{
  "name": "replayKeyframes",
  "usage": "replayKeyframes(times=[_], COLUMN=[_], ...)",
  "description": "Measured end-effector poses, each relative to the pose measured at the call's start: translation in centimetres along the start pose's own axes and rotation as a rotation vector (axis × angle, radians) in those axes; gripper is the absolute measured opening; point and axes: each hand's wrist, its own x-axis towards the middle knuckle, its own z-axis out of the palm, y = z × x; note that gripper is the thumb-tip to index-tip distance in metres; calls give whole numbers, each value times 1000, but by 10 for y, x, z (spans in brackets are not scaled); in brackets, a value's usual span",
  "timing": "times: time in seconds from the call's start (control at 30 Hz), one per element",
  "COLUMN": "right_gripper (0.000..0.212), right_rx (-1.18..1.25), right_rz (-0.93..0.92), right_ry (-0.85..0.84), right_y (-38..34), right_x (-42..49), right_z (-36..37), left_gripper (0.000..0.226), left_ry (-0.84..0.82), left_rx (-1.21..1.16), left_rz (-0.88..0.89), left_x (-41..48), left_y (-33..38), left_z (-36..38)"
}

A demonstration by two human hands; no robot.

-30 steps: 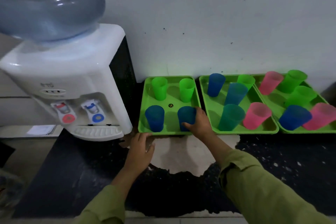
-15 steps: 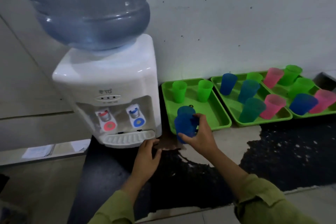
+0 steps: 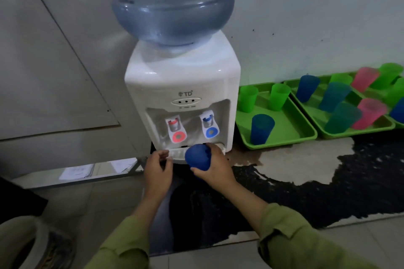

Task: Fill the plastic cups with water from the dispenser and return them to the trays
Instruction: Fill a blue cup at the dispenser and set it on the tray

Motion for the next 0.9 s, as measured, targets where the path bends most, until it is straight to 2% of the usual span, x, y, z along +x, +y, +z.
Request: replayKeyframes(times=[0.2,0.3,0.47,0.8,0.9], right_gripper=[68,64,69,82,77], right_rx=[-37,19,148,125,101], right_rz=[87,82,74,93,39], right_ry=[24,41,52,-55,-55], right_y=[-26,-32,-37,-36,-36], right_x=[20,29,43,59,54], right_z=[30,35,47,52,48], left_gripper=[22,23,21,36,43], left_ry=[-20,-47,-76,-231,-264], left_rx=[-71,-61,24,63,52], left_rz=[-23,-9,47,41,56], left_x=[22,27,31,35,36], left_y=[9,11,7,-27,-29], left_z=[-12,-13,-16,-10,-6])
